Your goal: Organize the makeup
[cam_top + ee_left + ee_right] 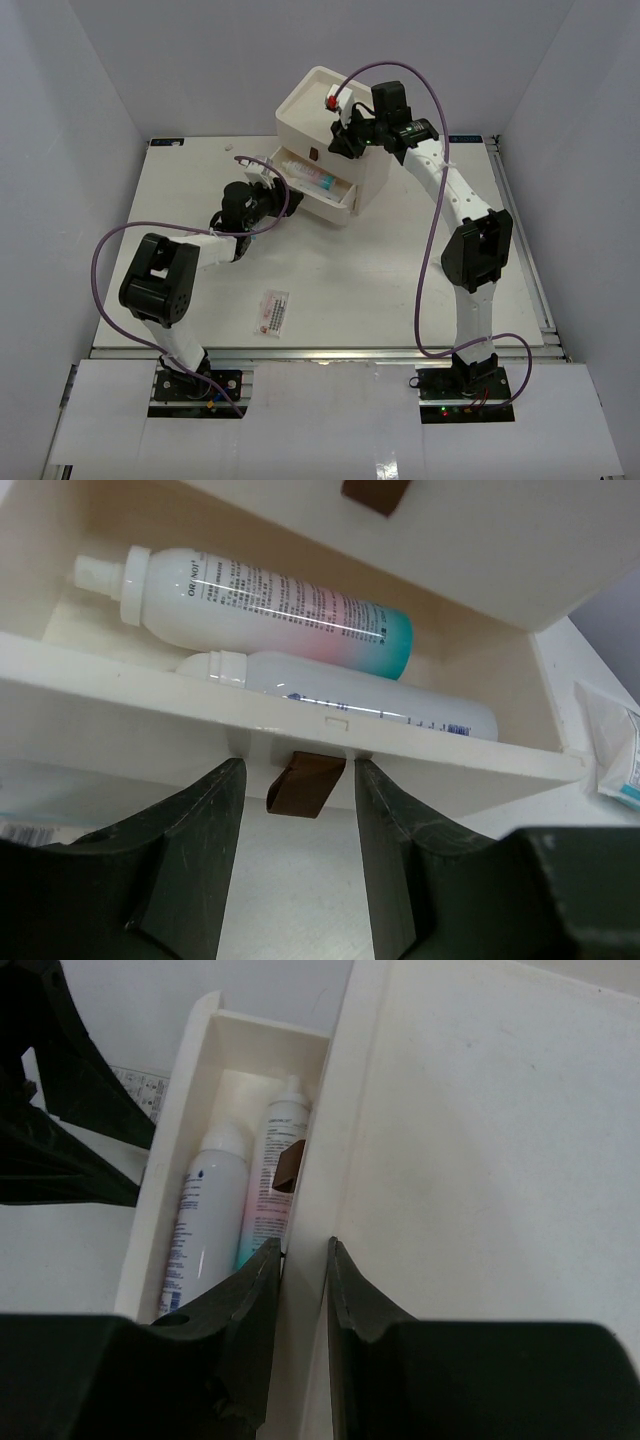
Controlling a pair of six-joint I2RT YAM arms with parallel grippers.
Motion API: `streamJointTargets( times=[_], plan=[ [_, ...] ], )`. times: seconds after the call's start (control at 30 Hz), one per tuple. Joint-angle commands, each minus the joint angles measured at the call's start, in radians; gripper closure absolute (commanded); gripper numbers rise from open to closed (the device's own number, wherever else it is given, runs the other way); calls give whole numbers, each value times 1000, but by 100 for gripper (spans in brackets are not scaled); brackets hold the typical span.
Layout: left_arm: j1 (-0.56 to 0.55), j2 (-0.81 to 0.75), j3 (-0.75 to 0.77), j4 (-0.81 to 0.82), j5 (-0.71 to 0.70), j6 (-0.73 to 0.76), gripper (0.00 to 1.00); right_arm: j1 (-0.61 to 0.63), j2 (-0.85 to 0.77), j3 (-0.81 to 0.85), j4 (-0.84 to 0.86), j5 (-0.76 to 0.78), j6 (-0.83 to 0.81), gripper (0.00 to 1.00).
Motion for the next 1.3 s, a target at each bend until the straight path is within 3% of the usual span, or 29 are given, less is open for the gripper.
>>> streamJointTargets(
  times=[0.0,0.43,0.67,0.9,1.27],
  plan=[
    [0,17,119,146,-32,14,42,64,-14,13,-248,-273,54,85],
    [0,40,189,110,21,60,38,63,-16,17,-231,-253,89,85],
    [0,-158,69,104,3,63,37,58,-23,15,-204,-203,112,83],
    [-2,-327,-22,-134,-9,19,38,55,-11,11,-186,-181,135,83],
    [-13,-122,8,-205,-1,16,42,61,-6,10,-167,-179,161,84]
  ],
)
